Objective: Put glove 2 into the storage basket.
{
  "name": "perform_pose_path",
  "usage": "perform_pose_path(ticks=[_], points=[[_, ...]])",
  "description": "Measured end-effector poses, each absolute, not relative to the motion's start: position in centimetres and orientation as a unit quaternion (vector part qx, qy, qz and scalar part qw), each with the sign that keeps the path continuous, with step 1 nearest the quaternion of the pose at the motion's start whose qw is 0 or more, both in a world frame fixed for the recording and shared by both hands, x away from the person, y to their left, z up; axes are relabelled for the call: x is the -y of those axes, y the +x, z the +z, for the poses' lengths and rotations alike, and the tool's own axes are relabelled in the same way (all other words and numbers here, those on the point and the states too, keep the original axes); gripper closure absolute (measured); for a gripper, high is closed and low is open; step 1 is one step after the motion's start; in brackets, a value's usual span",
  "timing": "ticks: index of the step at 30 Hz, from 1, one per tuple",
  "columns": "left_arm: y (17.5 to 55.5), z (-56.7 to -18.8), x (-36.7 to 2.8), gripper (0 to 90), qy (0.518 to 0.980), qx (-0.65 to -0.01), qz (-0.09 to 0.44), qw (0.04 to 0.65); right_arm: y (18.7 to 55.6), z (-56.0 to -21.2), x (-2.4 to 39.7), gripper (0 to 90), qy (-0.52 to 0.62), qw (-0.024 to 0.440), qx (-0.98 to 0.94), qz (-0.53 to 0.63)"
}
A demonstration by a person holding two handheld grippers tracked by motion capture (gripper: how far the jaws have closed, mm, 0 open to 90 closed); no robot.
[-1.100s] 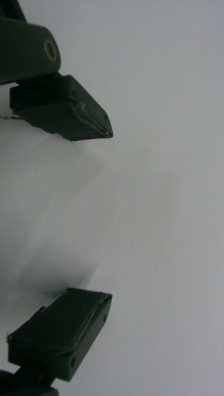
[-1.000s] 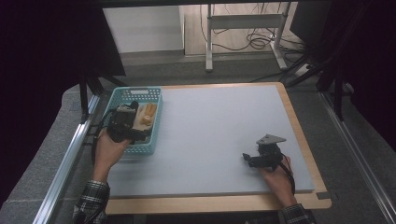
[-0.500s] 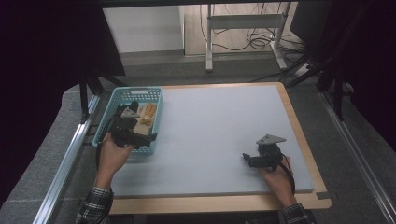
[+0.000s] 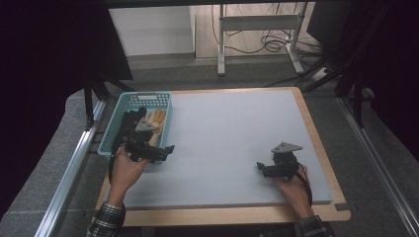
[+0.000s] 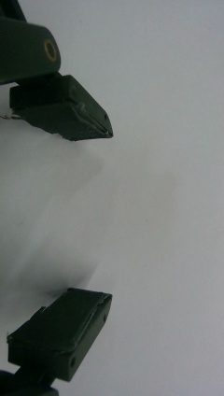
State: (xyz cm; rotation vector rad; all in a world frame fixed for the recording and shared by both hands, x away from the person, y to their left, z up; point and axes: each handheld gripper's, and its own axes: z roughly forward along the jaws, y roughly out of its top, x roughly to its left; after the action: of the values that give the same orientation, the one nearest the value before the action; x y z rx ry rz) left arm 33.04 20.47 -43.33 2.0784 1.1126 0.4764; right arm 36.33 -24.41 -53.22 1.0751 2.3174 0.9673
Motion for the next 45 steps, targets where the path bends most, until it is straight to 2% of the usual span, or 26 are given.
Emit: perform_pose_path(ticks=[45], points=[[30.5, -47.1, -10.8, 0.0, 0.843, -0.329, 0.14, 0.401, 36.3, -53.2, 24.4, 16.8, 0.385, 0.204, -0.83, 0.347]])
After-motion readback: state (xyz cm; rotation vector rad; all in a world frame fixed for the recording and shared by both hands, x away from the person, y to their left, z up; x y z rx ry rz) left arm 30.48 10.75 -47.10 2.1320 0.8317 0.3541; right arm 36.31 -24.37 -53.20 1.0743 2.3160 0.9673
